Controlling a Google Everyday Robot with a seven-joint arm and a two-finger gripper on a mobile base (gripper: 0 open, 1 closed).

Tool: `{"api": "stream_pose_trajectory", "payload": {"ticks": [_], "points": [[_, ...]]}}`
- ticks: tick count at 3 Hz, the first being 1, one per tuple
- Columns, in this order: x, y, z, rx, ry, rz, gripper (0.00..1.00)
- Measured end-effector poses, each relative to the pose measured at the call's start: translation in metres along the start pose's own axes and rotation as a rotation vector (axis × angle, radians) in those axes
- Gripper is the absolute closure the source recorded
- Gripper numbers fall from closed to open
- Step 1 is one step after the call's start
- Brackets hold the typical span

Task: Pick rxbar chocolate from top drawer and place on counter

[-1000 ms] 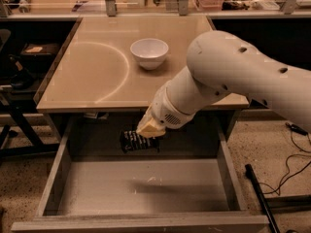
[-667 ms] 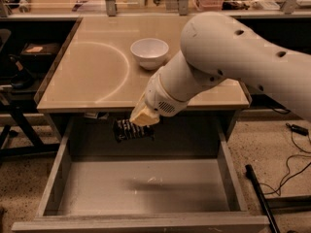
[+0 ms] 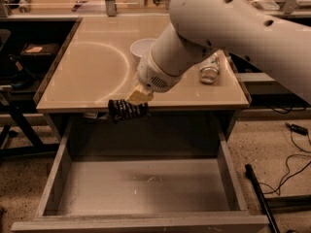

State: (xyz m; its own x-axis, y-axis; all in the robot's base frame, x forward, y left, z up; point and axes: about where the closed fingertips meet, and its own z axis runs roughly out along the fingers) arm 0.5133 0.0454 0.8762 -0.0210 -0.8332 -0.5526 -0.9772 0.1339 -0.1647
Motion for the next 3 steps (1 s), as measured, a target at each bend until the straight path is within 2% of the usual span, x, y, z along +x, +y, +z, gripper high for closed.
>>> {"api": "stream_pose_trajectory", "payload": {"ticks": [3], "points": [[-0.015, -0.061, 0.009, -0.008, 0.099, -0.029, 1.00]]}}
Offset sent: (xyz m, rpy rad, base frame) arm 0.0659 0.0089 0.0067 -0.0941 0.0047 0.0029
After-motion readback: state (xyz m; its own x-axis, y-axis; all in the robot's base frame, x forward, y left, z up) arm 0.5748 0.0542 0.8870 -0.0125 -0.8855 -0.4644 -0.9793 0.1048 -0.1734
